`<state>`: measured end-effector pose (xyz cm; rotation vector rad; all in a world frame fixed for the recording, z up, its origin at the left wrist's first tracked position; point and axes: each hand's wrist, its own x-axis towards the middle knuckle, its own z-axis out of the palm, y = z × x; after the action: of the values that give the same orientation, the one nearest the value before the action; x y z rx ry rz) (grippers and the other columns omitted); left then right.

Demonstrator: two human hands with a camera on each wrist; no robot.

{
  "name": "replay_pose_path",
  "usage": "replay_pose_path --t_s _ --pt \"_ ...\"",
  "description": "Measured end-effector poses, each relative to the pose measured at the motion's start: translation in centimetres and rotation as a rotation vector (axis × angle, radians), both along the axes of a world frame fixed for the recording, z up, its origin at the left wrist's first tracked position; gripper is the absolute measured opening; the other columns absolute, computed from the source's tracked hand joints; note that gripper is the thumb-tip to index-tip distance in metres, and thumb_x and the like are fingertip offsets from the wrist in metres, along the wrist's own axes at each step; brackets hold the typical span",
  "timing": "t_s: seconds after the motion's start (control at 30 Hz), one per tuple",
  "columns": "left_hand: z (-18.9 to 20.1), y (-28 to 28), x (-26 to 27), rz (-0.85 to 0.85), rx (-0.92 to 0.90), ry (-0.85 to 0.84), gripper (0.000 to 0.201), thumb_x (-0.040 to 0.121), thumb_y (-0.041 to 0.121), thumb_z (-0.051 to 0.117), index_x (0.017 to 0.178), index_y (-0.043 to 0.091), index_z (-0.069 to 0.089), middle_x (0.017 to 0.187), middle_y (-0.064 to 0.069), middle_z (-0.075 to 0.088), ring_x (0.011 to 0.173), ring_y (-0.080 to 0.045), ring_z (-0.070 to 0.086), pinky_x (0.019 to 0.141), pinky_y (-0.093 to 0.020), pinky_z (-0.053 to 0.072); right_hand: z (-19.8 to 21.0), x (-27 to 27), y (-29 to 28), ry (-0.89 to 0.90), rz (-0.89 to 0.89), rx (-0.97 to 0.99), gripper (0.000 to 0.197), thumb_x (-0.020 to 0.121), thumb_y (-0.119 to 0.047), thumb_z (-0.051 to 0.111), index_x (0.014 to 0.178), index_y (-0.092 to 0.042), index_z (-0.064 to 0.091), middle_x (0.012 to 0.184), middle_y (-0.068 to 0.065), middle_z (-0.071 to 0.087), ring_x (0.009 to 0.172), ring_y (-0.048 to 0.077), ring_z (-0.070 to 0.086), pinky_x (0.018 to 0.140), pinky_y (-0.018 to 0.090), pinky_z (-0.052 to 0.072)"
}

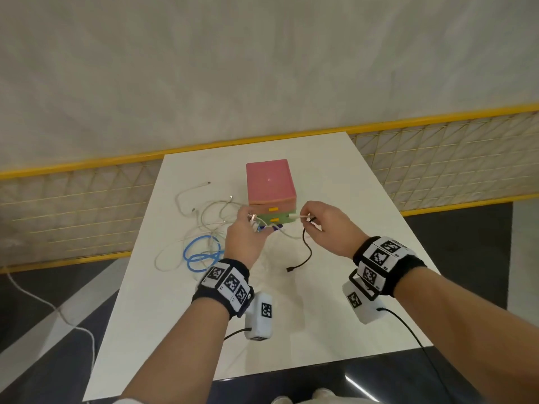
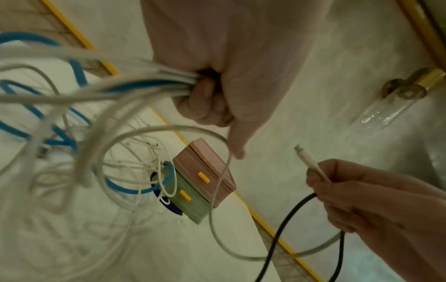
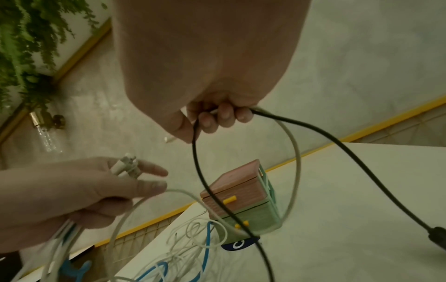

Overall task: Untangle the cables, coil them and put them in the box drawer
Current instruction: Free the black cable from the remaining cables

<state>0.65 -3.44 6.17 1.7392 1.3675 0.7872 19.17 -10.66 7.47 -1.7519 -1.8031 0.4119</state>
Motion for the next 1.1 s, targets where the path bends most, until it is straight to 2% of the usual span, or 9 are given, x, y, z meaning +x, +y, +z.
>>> replay_pose_path --t_s 0.13,0.23,0.3,0.47,0.6,0.73,0.83,1.0,1.1 --pt "1.0 -1.4 1.6 -0.142 -0.040 -0.266 0.020 0.083 0.031 0.074 0.099 0.022 0.065 0.091 0.017 0.065 0.080 0.012 0.057 0.071 -0.009 0.042 0.5 -1.0 -0.1 0.134 0.004 -0.020 0.026 0.085 -0.008 0.051 0.093 -0.031 0.043 0.083 -0.011 0.054 0.074 0.014 0.052 0.068 0.025 0.043" --pt "1.1 -1.7 2.8 -0.117 -0.162 -0.399 0.014 0.084 0.033 0.073 0.083 0.023 0.064 0.067 0.016 0.058 0.056 0.000 0.049 0.057 -0.021 0.037 0.5 -2.2 0.0 0.187 0.045 -0.033 0.029 0.084 -0.008 0.051 0.099 -0.031 0.040 0.081 -0.019 0.050 0.071 0.002 0.050 0.063 0.017 0.038" --pt "1.3 -1.5 3.0 -0.062 -0.195 -0.459 0.016 0.085 0.031 0.072 0.077 0.023 0.060 0.060 0.011 0.051 0.050 -0.005 0.042 0.051 -0.023 0.032 0.4 -2.6 0.1 0.214 0.066 -0.044 0.031 0.083 -0.008 0.050 0.107 -0.025 0.040 0.087 -0.011 0.055 0.074 0.004 0.052 0.067 0.021 0.042" --pt "2.4 -0.7 2.7 0.033 -0.196 -0.513 0.015 0.088 0.022 0.063 0.075 0.023 0.057 0.065 0.001 0.056 0.048 -0.011 0.044 0.046 -0.022 0.035 -0.6 -2.9 0.2 0.083 0.108 -0.057 0.019 0.084 -0.008 0.043 0.094 -0.023 0.037 0.072 -0.005 0.043 0.064 0.017 0.041 0.062 0.035 0.037" --pt "3.3 0.5 2.1 0.200 -0.176 -0.648 0.021 0.084 0.005 0.053 0.073 0.022 0.047 0.064 -0.005 0.061 0.045 -0.009 0.045 0.045 -0.020 0.034 -2.0 -2.4 0.6 -0.034 0.151 -0.058 0.006 0.083 -0.015 0.035 0.086 -0.019 0.039 0.072 -0.006 0.042 0.066 0.020 0.040 0.062 0.032 0.031" --pt "4.0 2.4 0.4 0.330 -0.151 -0.730 0.016 0.087 0.011 0.059 0.084 0.024 0.050 0.063 0.000 0.050 0.046 -0.008 0.042 0.046 -0.021 0.033 -3.8 -0.3 0.6 -0.272 0.099 -0.128 0.012 0.092 -0.012 0.035 0.095 -0.016 0.046 0.092 0.000 0.054 0.086 0.025 0.051 0.087 0.040 0.037" --pt "4.3 3.4 -0.8 0.360 -0.123 -0.770 0.013 0.089 0.027 0.066 0.090 0.022 0.055 0.063 0.005 0.048 0.048 -0.006 0.043 0.050 -0.019 0.036 -5.1 1.5 0.6 -0.499 0.027 -0.200 0.021 0.090 -0.006 0.038 0.100 -0.019 0.051 0.112 0.000 0.054 0.115 0.020 0.050 0.114 0.048 0.017" --pt "5.7 3.9 -2.4 0.334 -0.096 -0.862 0.013 0.094 0.030 0.062 0.089 0.021 0.054 0.045 0.008 0.043 0.045 -0.009 0.041 0.054 -0.023 0.046 -5.0 2.9 0.8 -0.684 -0.017 -0.320 0.022 0.095 -0.013 0.037 0.106 -0.020 0.056 0.132 0.001 0.042 0.142 0.016 0.023 0.113 0.062 0.001" --pt "6.4 3.6 -2.8 0.196 -0.062 -0.751 0.012 0.091 0.029 0.066 0.081 0.029 0.059 0.057 0.007 0.042 0.044 -0.008 0.032 0.043 -0.020 0.031 -4.1 3.0 1.4 -0.666 -0.021 -0.357 0.025 0.099 -0.018 0.031 0.106 -0.020 0.054 0.125 0.000 0.046 0.137 0.016 0.028 0.112 0.065 0.002"
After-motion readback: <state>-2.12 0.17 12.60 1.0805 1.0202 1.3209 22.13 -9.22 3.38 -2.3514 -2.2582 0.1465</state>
